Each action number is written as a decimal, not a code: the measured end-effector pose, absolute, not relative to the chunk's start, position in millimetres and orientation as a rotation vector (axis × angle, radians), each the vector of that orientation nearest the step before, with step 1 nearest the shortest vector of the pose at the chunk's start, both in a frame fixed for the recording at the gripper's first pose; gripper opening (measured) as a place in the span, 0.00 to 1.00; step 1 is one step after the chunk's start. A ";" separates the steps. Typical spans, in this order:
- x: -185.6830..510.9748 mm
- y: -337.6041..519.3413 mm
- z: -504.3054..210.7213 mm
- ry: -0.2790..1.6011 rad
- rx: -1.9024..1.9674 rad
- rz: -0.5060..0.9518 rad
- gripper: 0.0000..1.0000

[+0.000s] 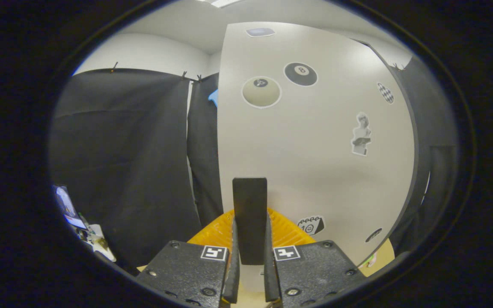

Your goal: Open the shoe cabinet door, grab the shoes and put them into the shoe cabinet, then close the shoe cabinet door.

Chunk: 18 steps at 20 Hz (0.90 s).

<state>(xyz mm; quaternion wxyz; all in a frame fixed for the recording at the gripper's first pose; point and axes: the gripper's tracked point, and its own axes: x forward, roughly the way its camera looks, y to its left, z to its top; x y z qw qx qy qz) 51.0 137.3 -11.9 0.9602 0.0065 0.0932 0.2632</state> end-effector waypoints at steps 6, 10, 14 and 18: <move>10.9 102.4 -5.7 0.186 0.007 0.587 0.26; -19.0 75.7 3.8 0.192 0.002 0.604 0.26; -41.2 47.2 9.7 0.212 -0.016 0.640 0.26; -61.4 15.7 14.5 0.234 -0.016 0.661 0.26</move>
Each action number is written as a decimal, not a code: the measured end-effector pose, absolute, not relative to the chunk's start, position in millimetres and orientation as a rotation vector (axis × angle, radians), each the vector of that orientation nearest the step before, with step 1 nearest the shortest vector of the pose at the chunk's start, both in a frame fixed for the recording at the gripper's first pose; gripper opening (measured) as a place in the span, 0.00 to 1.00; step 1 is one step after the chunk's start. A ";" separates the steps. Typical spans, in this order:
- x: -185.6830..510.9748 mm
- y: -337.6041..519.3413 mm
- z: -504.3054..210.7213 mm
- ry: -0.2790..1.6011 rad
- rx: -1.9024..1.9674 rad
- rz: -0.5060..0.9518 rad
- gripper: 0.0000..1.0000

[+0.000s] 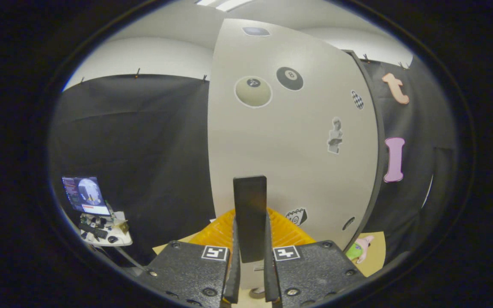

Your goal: Open the shoe cabinet door, grab the shoes and put them into the shoe cabinet, then close the shoe cabinet door.

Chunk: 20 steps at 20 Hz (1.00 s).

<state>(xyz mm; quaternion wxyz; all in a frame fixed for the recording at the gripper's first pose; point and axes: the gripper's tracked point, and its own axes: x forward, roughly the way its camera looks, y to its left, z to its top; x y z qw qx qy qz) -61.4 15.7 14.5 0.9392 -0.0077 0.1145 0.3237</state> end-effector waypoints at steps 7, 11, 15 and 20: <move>-89.5 -39.2 20.4 0.211 -0.013 0.624 0.25; -99.8 -63.9 23.9 0.217 -0.037 0.564 0.25; -104.1 -89.5 22.7 0.204 -0.046 0.501 0.25; -97.8 -125.6 24.4 0.170 -0.083 0.382 0.23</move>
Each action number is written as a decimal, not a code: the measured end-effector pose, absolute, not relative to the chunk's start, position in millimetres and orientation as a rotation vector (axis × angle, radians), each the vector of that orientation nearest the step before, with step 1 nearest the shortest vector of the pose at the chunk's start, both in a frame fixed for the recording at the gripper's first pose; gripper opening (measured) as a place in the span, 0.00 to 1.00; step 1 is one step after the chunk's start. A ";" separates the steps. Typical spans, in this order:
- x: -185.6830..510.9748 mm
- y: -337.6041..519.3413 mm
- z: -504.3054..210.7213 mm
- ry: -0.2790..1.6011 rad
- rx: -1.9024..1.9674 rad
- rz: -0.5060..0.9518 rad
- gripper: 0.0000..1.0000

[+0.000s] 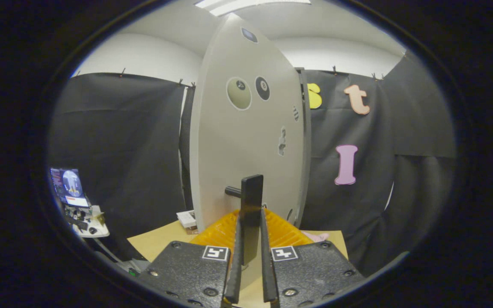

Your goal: Open the shoe cabinet door, grab the shoes and put them into the shoe cabinet, then close the shoe cabinet door.

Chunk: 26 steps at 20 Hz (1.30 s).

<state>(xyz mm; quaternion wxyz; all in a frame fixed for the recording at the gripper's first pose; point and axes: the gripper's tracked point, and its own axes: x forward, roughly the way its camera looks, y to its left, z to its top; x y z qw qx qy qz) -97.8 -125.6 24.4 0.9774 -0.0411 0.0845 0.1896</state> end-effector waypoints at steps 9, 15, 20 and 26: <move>-81.2 -207.7 26.7 0.134 -0.089 0.210 0.09; -79.4 -222.1 26.2 0.160 -0.008 0.272 0.04; -109.0 -229.4 41.2 0.110 -0.006 0.172 0.08; -182.5 -223.5 76.9 -0.090 0.026 -0.047 0.95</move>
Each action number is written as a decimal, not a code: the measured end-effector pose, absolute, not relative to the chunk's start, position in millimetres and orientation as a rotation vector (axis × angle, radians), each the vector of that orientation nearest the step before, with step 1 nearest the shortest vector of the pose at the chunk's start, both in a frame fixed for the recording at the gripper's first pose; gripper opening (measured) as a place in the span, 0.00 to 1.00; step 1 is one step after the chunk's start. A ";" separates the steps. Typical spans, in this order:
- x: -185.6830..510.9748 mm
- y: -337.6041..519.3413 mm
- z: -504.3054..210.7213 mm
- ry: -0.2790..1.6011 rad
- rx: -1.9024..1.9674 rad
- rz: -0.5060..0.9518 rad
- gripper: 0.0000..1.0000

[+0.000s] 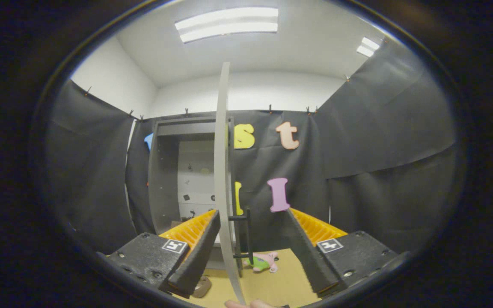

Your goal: Open the shoe cabinet door, grab the shoes and put them into the shoe cabinet, then close the shoe cabinet door.

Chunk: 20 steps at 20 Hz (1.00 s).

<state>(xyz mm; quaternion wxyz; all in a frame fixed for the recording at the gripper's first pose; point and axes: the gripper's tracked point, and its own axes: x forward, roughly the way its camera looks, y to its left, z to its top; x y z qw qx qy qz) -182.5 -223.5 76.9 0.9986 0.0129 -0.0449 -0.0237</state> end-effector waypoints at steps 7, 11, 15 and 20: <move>-166.6 -122.0 4.1 0.059 0.066 0.076 1.00; -140.4 -77.5 -41.7 0.106 0.052 0.112 1.00; -114.6 -49.2 -85.6 0.118 0.031 0.105 1.00; -88.8 -18.1 -154.7 0.123 -0.032 0.091 1.00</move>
